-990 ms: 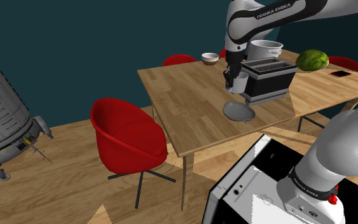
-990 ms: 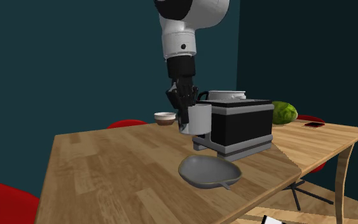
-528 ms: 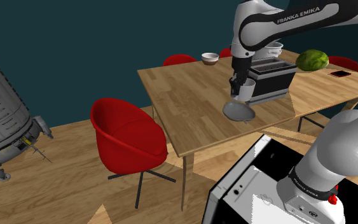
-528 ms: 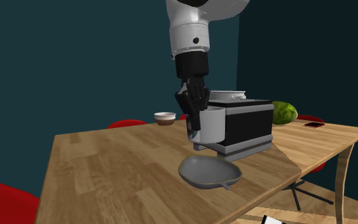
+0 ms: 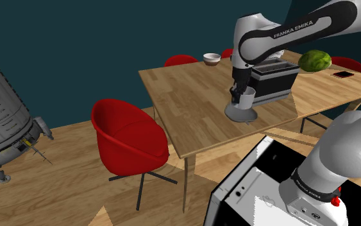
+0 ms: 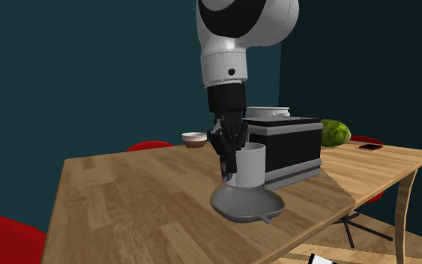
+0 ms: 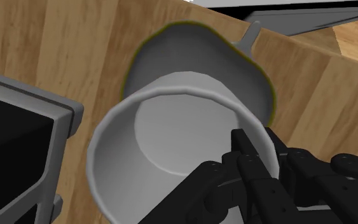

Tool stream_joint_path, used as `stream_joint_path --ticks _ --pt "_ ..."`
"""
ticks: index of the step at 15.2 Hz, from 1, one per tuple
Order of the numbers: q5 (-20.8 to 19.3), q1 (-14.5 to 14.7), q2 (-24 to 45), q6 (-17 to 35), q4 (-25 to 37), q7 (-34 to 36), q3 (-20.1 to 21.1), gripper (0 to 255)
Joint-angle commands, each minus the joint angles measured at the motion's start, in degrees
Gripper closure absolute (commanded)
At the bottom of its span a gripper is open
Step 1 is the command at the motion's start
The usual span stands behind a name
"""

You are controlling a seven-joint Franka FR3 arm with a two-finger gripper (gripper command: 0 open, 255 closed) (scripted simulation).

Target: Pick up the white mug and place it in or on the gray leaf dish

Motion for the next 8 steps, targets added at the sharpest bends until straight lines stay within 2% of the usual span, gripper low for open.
stream_joint_path --ticks 1,5,8 --pt "-0.1 0.0 0.5 1.8 -1.3 0.2 0.0 255" --pt "-0.2 0.0 2.3 5.7 -3.4 0.4 -0.2 255" --pt "-0.2 0.0 2.3 5.7 -3.4 0.4 -0.2 255"
